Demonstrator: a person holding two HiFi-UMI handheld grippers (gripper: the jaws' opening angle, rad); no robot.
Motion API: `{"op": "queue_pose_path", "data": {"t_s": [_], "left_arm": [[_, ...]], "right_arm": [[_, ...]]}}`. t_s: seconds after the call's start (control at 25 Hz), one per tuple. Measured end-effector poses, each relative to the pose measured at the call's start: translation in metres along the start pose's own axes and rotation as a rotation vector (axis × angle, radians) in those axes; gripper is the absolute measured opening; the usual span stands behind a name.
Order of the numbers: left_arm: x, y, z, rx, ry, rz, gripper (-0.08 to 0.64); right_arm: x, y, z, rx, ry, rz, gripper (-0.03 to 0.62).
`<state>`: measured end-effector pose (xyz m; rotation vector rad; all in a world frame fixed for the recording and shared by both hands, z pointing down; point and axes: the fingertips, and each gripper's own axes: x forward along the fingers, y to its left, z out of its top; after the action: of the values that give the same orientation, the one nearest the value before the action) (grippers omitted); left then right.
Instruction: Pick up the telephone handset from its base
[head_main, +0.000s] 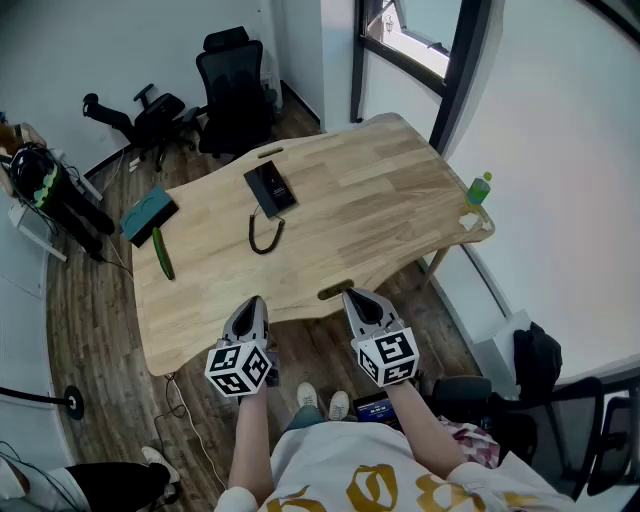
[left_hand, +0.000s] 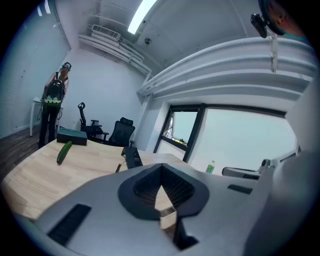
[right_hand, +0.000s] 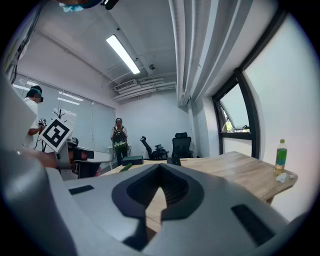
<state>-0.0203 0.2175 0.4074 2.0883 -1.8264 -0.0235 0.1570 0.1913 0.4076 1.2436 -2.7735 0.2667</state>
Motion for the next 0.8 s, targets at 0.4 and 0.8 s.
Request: {"op": "queue_pose_path", "data": {"t_s": [0.4,0.8], "left_arm": [[-0.005,-0.006,0.007,-0.002,-0.043,-0.024,0.006],[0.005,0.010,0.011,-0.016,-0.037,-0.028,0.006]], "right_arm": [[-0.002,-0.001,0.006,-0.003,-0.016,-0.001,0.005],[0.016,0.001,0.002,0.015,-0.001,0.009,0.005]]}}
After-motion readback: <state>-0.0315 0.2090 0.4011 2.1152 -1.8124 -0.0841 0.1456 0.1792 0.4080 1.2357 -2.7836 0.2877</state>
